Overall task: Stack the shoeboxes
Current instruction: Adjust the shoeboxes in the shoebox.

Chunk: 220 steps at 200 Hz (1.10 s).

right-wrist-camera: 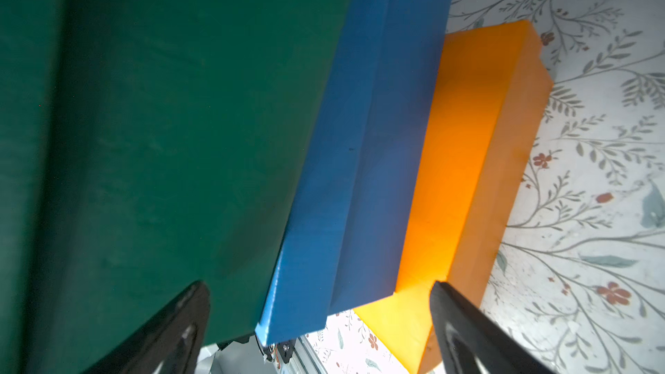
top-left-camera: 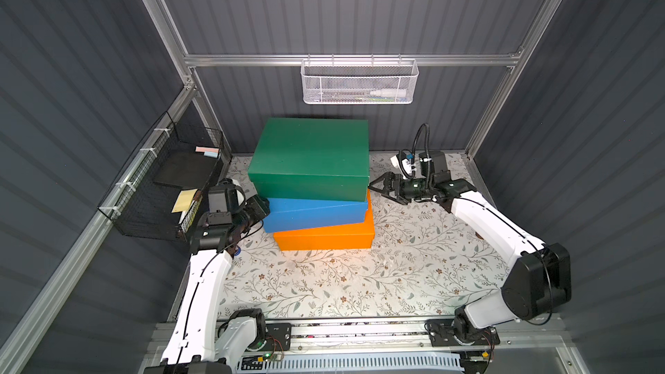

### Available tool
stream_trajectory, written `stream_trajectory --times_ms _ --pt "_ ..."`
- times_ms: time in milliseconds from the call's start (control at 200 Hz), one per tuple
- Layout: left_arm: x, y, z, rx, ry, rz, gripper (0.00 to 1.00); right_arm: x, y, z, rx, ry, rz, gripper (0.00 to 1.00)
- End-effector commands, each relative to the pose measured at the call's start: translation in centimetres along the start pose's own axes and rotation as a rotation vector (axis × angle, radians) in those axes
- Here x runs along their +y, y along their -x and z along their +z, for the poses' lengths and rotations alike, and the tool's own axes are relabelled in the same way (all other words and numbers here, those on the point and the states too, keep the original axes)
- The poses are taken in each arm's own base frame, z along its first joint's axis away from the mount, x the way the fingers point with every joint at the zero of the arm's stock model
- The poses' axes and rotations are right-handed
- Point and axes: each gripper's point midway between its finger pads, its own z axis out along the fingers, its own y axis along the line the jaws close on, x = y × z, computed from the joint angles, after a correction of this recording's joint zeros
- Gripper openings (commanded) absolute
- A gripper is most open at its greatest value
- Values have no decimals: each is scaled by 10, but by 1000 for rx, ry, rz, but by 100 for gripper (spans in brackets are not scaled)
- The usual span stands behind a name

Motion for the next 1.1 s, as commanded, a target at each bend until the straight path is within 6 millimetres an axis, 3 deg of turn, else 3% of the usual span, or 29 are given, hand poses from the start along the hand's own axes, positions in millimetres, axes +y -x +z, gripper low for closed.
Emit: stream_trajectory --times_ms 0,130,525,755,1096 --pt "4 -16 -2 43 -1 -22 54 -20 -14 -10 -19 -35 124 95" --pt "4 -17 -3 45 2 -15 54 -37 -20 -6 -55 -35 220 84" --pt "2 -21 -1 56 -21 7 53 -24 -6 34 6 63 234 51" --pt "3 -25 3 78 -21 14 52 -13 -18 48 54 94 201 50" --pt "4 -34 9 121 -30 40 50 4 -53 53 117 107 171 48"
